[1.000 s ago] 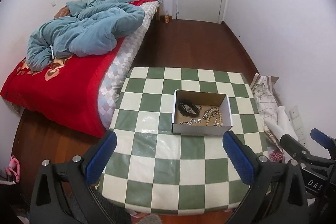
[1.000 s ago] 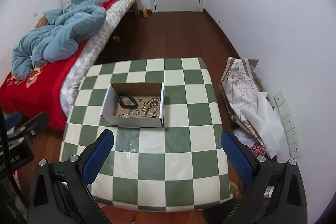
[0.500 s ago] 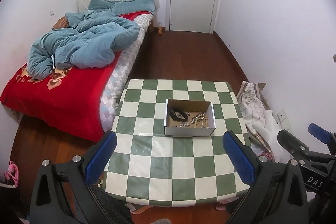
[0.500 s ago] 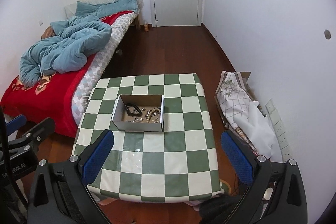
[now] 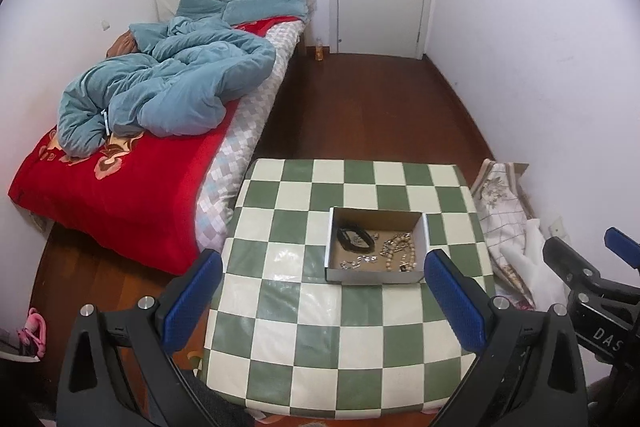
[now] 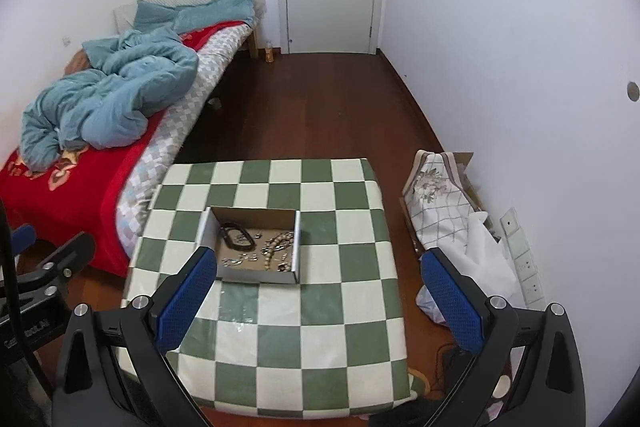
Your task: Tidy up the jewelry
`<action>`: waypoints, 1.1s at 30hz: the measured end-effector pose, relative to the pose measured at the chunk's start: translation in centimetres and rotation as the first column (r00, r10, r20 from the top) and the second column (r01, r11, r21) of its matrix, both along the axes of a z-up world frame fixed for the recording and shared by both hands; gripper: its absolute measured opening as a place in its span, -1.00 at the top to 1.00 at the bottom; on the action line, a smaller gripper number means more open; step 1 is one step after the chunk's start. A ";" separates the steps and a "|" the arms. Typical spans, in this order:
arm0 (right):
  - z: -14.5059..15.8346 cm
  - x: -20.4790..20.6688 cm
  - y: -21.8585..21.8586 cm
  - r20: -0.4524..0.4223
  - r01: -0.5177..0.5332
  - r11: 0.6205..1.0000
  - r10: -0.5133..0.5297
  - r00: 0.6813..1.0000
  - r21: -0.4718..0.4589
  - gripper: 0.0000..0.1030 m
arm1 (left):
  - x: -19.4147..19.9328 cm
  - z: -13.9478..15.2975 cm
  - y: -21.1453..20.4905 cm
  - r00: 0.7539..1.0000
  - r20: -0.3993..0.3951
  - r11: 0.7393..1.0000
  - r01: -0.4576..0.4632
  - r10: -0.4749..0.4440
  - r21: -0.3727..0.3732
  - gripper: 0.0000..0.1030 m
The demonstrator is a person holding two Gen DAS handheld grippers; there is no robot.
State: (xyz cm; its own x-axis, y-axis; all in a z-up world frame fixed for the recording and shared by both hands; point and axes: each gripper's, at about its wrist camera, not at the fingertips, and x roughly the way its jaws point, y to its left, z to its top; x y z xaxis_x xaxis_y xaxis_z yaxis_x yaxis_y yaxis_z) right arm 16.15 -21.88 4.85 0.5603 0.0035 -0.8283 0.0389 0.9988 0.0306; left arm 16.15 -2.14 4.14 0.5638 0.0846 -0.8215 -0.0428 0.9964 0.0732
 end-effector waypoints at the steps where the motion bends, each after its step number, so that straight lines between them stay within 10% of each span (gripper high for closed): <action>1: -0.3 0.5 0.1 -0.007 -0.005 1.000 0.005 1.000 -0.001 -1.00 | 0.3 -0.2 0.0 1.000 -0.003 1.000 0.000 0.000 -0.002 -1.00; 33: -4.2 2.9 0.5 -0.100 -0.030 1.000 0.029 0.995 -0.006 -1.00 | 1.6 -2.9 0.2 0.999 -0.050 1.000 -0.020 0.021 0.022 -1.00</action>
